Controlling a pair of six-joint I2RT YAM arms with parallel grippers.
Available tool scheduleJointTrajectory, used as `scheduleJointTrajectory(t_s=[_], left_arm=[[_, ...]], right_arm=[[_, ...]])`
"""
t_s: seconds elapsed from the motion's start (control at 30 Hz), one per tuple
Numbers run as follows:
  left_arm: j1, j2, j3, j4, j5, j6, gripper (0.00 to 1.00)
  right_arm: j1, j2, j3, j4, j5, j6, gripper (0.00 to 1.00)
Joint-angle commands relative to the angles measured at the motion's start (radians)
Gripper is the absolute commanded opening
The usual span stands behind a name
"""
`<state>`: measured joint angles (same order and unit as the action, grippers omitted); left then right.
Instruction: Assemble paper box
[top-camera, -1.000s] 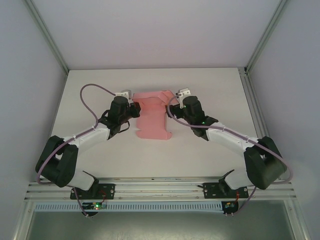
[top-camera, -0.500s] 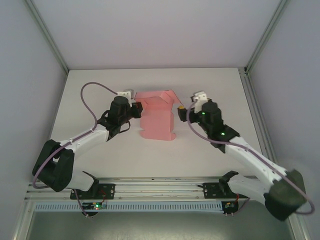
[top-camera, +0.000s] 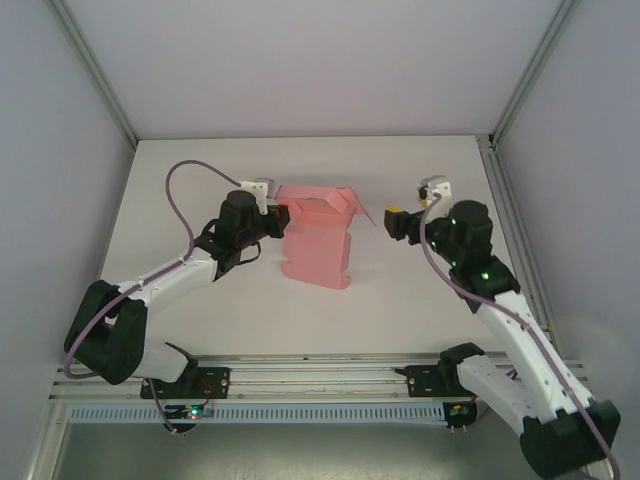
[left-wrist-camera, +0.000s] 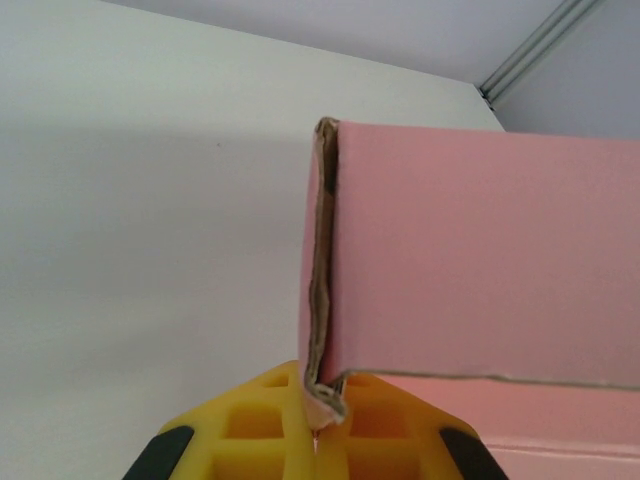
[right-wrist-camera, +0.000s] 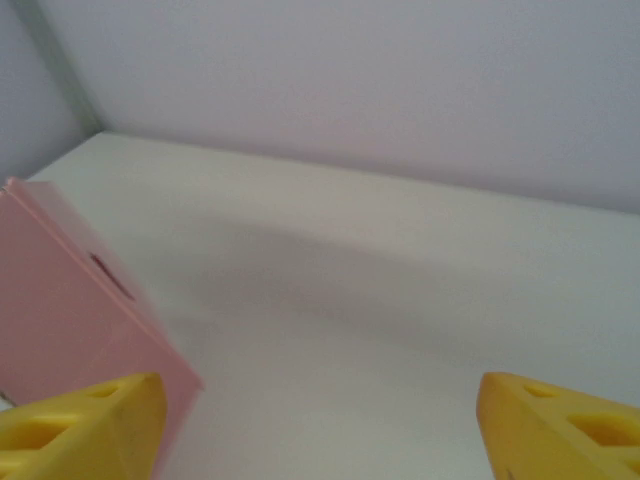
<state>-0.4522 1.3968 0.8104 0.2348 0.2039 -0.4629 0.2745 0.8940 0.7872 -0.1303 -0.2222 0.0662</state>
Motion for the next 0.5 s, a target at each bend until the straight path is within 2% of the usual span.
scheduleJointTrajectory(t_s=[0.0,0.07,0.17,0.27,0.47], left_arm=[[-0.005,-0.002,0.024,0.004,0.040,0.036,0.00],[-0.005,-0.006,0.026,-0.012,0.035,0.043,0.00],[-0.005,-0.007,0.027,-0.031,0.011,0.046,0.00],[-0.005,-0.005,0.024,-0.027,0.013,0.041,0.00],[-0.005,0.001,0.042,-0.043,0.032,0.044,0.00]], right_arm=[[-0.002,0.099,0.077,-0.030,-0.247,-0.033,0.70],[-0.001,0.164,0.136,-0.067,-0.354,-0.064,0.61],[0.019,0.225,0.186,-0.113,-0.468,-0.094,0.56],[0.072,0.242,0.186,-0.126,-0.438,-0.130,0.50],[0.170,0.280,0.194,-0.121,-0.369,-0.145,0.52]])
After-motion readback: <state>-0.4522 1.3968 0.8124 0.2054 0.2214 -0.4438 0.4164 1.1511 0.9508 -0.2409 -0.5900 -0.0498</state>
